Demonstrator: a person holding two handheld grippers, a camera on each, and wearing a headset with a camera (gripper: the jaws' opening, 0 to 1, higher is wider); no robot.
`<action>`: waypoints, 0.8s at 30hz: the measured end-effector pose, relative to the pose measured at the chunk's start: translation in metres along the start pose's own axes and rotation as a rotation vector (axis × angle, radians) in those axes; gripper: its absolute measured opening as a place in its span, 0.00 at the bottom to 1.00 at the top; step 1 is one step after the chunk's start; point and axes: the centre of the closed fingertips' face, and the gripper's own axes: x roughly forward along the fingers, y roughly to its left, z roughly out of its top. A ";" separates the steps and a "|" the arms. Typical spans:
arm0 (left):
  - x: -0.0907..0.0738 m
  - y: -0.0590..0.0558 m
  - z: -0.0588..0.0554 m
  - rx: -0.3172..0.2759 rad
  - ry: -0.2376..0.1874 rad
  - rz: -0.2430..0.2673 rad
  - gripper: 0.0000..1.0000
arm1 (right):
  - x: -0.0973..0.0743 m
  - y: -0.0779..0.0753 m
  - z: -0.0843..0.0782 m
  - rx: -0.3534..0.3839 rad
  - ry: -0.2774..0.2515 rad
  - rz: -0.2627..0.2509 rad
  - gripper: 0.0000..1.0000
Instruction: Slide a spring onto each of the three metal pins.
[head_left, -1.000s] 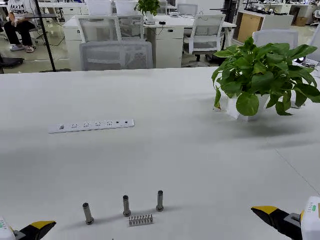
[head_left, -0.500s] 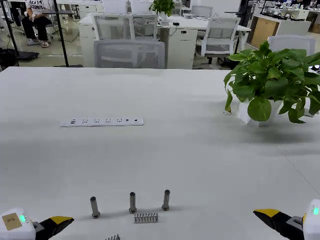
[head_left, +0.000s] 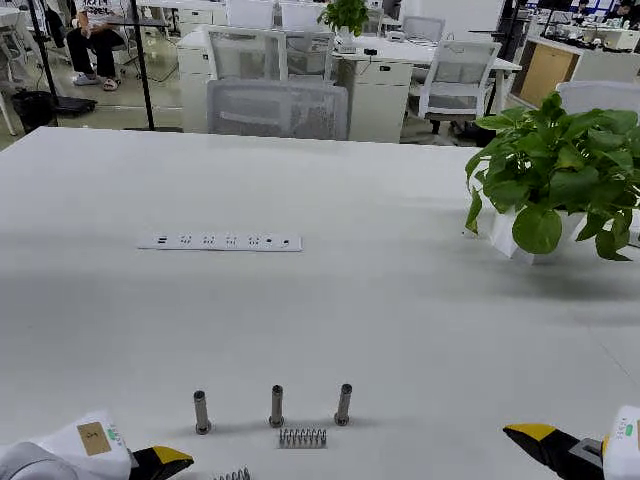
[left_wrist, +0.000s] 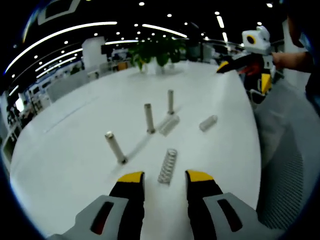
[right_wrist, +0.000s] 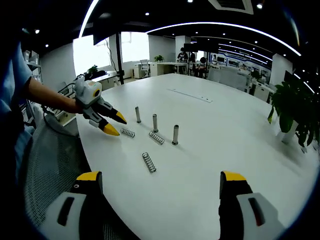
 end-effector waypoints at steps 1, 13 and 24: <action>0.000 0.000 0.000 -0.002 0.000 0.000 0.32 | 0.000 0.000 -0.001 -0.001 0.002 0.000 0.99; 0.007 -0.001 -0.003 0.015 0.018 0.005 0.23 | 0.002 0.005 -0.003 0.013 -0.002 0.009 0.99; 0.011 0.000 -0.008 0.016 0.044 0.000 0.20 | -0.001 0.003 -0.003 0.026 -0.015 0.000 0.99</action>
